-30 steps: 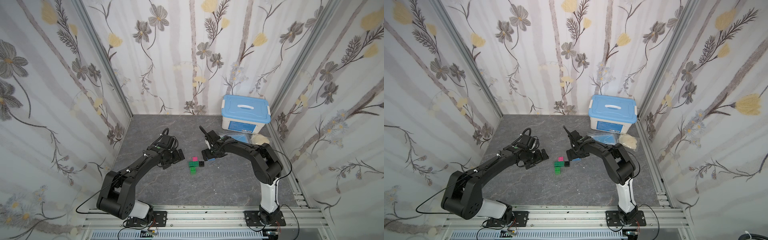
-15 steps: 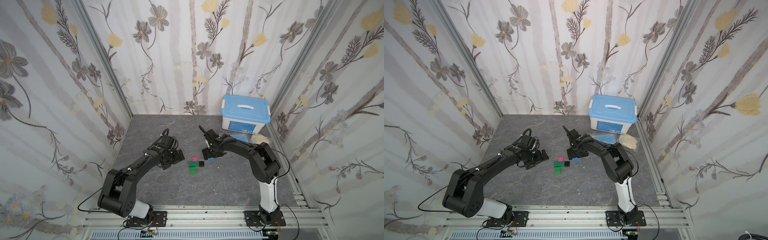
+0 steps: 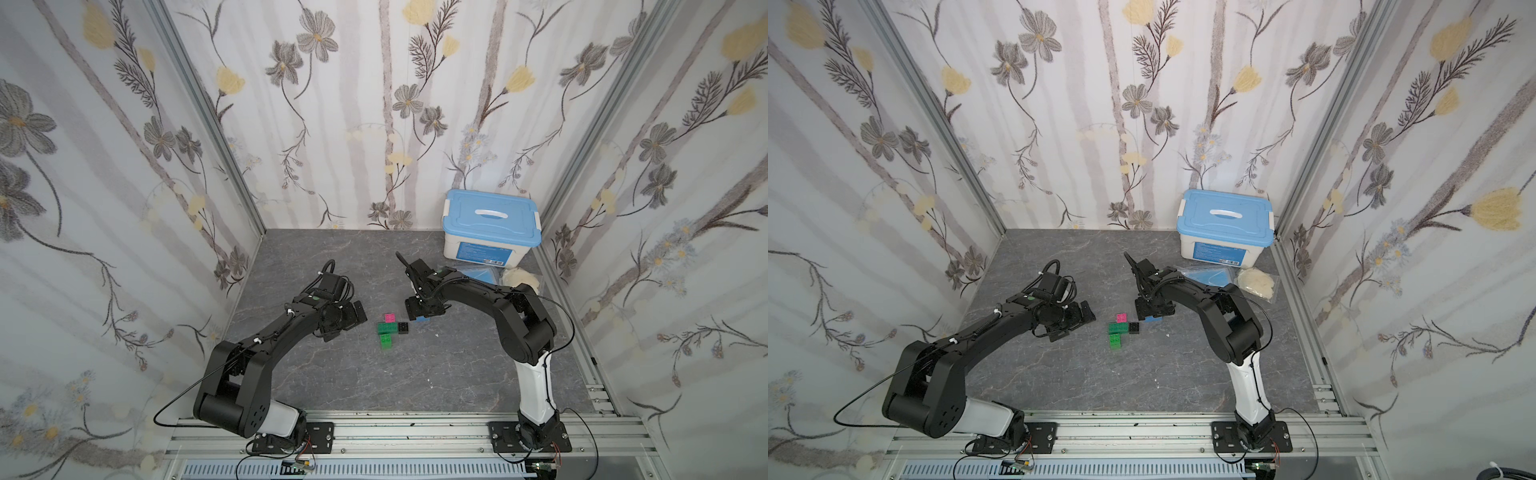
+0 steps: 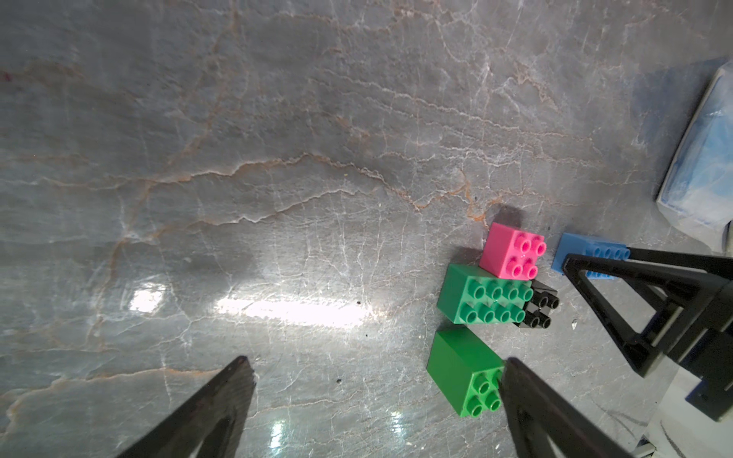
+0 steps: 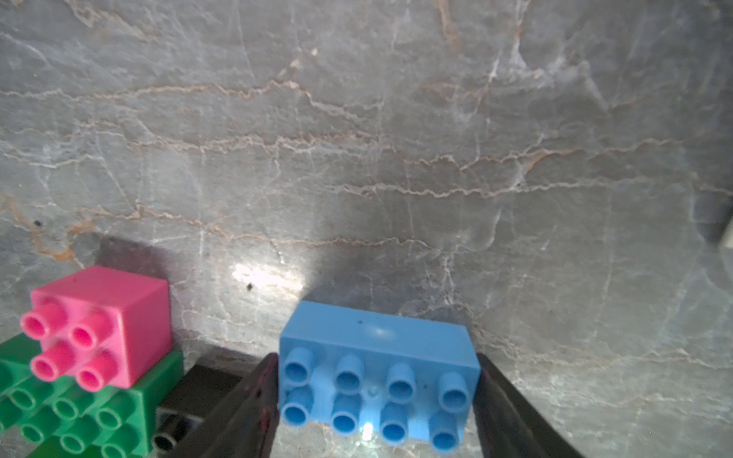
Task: Assemble the letter f with lego
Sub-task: Pick up the lego brick from the center of the board.
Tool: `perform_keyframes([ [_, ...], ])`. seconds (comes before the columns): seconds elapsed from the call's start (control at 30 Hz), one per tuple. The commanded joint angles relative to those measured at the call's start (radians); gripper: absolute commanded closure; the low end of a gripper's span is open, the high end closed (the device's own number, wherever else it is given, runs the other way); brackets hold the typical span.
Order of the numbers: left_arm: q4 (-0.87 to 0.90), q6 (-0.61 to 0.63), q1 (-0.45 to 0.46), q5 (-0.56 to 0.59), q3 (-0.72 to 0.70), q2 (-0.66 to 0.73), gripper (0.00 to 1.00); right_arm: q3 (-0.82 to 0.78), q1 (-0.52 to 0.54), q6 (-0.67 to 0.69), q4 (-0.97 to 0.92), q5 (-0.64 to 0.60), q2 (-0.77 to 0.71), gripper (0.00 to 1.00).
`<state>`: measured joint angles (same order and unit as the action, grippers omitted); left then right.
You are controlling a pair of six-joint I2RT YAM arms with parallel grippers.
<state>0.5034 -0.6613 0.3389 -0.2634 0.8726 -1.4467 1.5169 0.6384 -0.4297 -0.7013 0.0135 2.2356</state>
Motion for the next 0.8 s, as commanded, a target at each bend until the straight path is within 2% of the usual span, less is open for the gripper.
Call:
perform_keyframes([
  [0.0, -0.021, 0.008, -0.006, -0.015, -0.007, -0.001, 0.0, 0.013, 0.004, -0.025, -0.009, -0.024, 0.008, 0.3],
  [0.3, -0.067, 0.041, -0.024, -0.116, -0.049, 0.017, 0.02, 0.027, 0.025, -0.036, -0.059, -0.035, -0.031, 0.37],
  [0.53, -0.089, 0.009, -0.102, -0.16, -0.102, 0.059, 0.01, 0.116, 0.082, -0.084, -0.199, -0.047, -0.097, 0.4],
  [0.77, -0.103, -0.016, -0.172, -0.24, -0.122, 0.042, 0.0, 0.242, 0.173, -0.141, -0.311, 0.002, -0.074, 0.4],
])
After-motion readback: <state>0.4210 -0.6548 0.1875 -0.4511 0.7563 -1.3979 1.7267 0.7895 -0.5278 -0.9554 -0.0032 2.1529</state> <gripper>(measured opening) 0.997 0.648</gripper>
